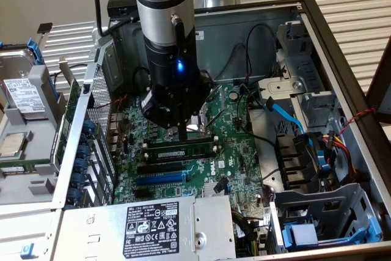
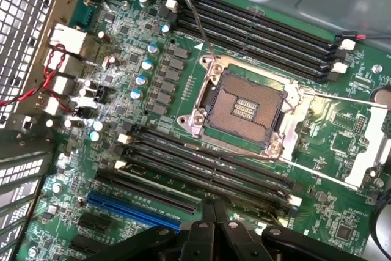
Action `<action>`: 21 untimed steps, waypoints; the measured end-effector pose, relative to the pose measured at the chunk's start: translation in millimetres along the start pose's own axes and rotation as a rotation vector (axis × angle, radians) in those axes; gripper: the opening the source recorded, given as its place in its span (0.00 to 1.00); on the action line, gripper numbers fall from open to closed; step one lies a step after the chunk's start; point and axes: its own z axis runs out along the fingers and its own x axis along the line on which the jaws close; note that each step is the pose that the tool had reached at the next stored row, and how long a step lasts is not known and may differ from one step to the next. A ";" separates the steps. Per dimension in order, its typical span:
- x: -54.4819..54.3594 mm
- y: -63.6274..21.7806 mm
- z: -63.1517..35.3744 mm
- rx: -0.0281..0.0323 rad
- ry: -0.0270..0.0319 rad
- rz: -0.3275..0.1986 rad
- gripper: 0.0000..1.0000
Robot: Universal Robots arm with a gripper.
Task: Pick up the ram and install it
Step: 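Press down the ram until it locks into place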
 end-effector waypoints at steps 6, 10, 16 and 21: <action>0.0 0.0 0.0 0.0021 -0.0013 0.088 0.11; 0.0 0.0 0.0 0.0034 -0.0022 0.146 0.11; 0.0 0.0 0.0 0.0054 -0.0035 0.231 0.11; 0.0 0.0 0.0 0.0077 -0.0042 0.296 0.11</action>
